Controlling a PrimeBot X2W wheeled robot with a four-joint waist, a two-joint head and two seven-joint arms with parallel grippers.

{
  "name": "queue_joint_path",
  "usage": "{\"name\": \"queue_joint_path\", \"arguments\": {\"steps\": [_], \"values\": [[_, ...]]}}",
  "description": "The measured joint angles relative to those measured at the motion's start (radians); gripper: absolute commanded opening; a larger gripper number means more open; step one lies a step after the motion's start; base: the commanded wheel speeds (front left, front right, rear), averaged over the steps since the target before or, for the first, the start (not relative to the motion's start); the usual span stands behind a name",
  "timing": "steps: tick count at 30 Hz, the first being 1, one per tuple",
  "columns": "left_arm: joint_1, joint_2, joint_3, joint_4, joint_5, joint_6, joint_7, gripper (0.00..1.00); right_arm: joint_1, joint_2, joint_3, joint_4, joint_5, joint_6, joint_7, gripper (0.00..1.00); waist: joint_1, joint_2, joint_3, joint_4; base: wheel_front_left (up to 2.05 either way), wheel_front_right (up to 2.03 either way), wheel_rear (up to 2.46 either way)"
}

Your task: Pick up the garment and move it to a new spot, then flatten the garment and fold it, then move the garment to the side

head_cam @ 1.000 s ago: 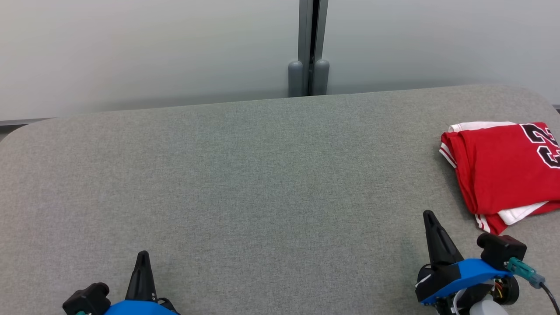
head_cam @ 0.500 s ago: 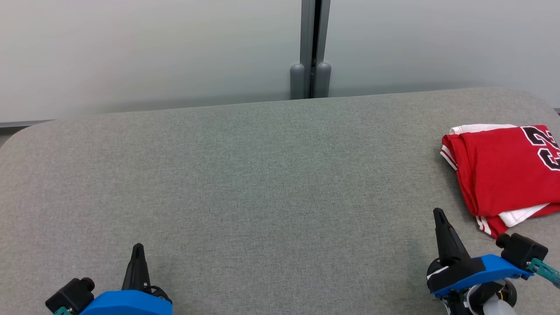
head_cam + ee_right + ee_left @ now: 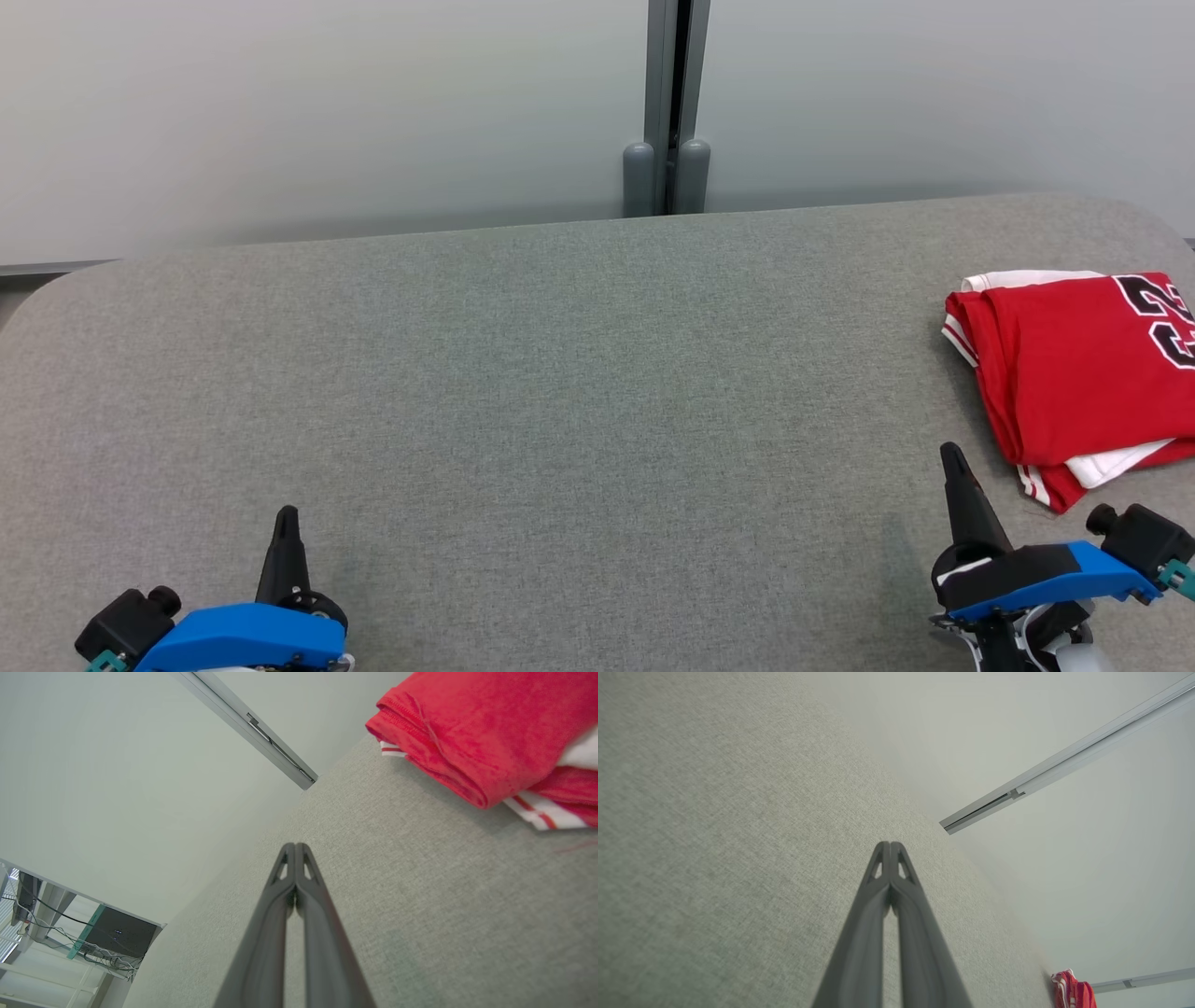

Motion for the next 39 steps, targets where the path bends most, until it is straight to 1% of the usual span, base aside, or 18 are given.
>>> {"name": "queue_joint_path", "arguments": {"steps": [17,39], "values": [[-0.020,-0.005,0.032,-0.018,-0.174,-0.020,0.051,0.00,0.004,0.000,-0.023,-0.031,0.204,0.000,0.053,0.00,0.0000,0.0000,-0.010,0.006,0.00,0.00,0.00],[-0.041,-0.010,0.066,-0.035,-0.363,-0.042,0.108,0.00,0.012,0.000,-0.049,-0.065,0.423,0.000,0.109,0.00,0.0000,0.0000,-0.024,0.014,0.00,0.00,0.00]]}}
